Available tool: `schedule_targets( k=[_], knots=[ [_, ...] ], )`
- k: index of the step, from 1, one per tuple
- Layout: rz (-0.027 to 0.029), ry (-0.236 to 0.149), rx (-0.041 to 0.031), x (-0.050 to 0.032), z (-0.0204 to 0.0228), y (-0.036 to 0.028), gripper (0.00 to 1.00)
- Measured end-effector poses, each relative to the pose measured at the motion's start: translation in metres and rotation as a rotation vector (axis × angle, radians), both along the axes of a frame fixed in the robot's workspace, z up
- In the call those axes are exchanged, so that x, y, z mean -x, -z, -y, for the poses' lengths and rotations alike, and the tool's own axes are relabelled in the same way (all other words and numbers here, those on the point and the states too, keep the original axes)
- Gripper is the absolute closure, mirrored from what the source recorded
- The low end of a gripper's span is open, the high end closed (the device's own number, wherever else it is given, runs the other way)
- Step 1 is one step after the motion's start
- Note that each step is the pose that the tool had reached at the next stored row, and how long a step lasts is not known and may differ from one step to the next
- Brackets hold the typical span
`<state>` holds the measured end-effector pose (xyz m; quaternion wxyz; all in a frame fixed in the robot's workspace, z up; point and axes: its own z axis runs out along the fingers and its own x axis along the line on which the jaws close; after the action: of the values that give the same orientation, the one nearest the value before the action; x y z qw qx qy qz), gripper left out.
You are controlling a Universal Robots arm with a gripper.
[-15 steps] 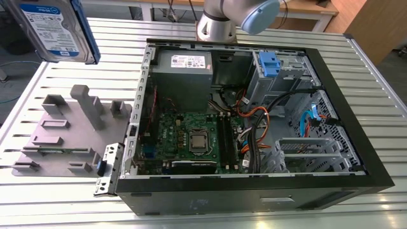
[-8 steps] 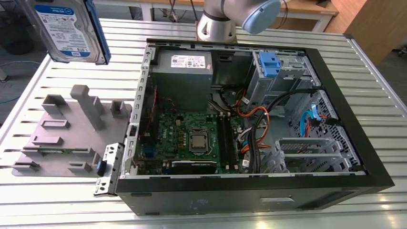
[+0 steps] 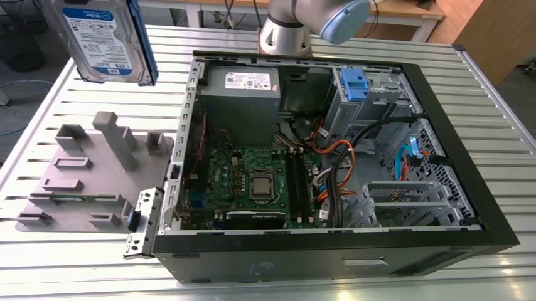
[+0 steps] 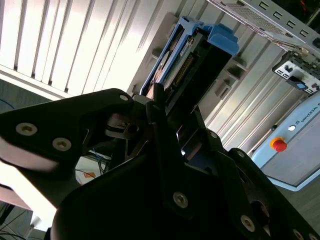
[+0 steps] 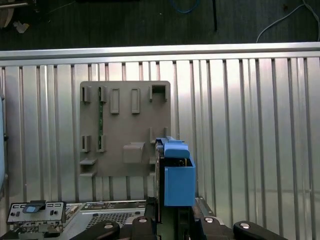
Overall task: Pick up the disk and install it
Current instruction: 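Pick up the disk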
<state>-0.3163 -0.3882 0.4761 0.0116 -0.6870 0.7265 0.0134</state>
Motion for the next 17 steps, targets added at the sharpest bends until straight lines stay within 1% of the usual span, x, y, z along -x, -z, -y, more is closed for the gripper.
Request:
schedule_targets(
  k=[2,6,11,17],
  knots=[
    [0.0001,0.000,0.0000,-0.0015,0.0000,0.0000,0.65],
    [0.0002,0.000,-0.0001,-0.0016,0.0000,-0.0004,0.65],
    [0.0001,0.000,0.0000,-0.0017,0.0000,-0.0069,0.65],
    [0.0002,0.000,-0.0001,-0.0017,-0.0001,-0.0071,0.65]
  ],
)
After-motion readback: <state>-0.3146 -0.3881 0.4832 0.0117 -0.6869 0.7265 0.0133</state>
